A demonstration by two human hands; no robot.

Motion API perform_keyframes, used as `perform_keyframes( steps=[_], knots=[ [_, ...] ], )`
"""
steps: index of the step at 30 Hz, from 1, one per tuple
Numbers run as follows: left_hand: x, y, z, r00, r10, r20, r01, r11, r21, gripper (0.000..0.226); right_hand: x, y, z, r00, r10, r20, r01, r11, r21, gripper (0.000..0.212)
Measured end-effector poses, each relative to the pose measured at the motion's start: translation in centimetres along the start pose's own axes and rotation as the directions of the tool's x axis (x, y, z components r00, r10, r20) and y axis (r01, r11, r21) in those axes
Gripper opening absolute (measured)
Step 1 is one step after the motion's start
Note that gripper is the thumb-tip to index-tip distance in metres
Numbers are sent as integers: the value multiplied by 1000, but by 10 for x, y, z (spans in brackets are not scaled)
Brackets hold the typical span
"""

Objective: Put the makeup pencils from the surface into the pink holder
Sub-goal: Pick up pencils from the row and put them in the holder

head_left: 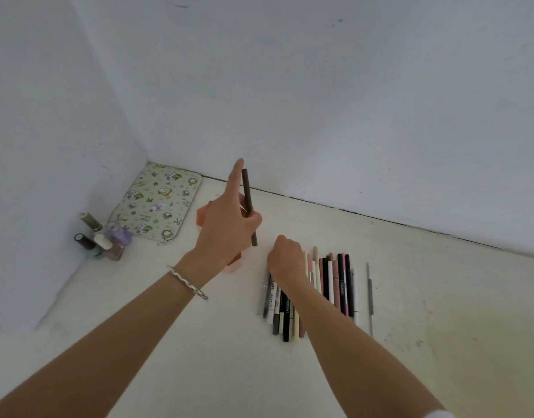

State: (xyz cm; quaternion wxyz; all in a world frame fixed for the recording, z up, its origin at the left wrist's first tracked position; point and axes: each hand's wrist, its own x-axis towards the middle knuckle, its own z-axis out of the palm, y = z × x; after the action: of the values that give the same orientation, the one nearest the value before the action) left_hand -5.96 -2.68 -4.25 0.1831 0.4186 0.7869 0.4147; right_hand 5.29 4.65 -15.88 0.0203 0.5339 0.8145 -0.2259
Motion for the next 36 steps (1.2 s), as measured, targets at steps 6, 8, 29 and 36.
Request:
perform_keyframes(
  steps=[6,8,29,36],
  knots=[
    [15,-13,-30,971,34,-237,-88,971,-223,72,19,0,-55,978,99,-185,-18,919,395,9],
    [22,-21,-43,937,17,-349,-105,966,-237,66,24,-2,-87,946,148,-289,22,860,511,6],
    [13,-53,-75,829,36,-559,-97,992,-80,32,-22,-98,-73,820,-157,-550,508,641,575,14],
    [-18,-18,-7,961,136,-240,-163,982,-97,15,-23,-65,-80,824,-123,-553,458,718,524,24]
  ],
)
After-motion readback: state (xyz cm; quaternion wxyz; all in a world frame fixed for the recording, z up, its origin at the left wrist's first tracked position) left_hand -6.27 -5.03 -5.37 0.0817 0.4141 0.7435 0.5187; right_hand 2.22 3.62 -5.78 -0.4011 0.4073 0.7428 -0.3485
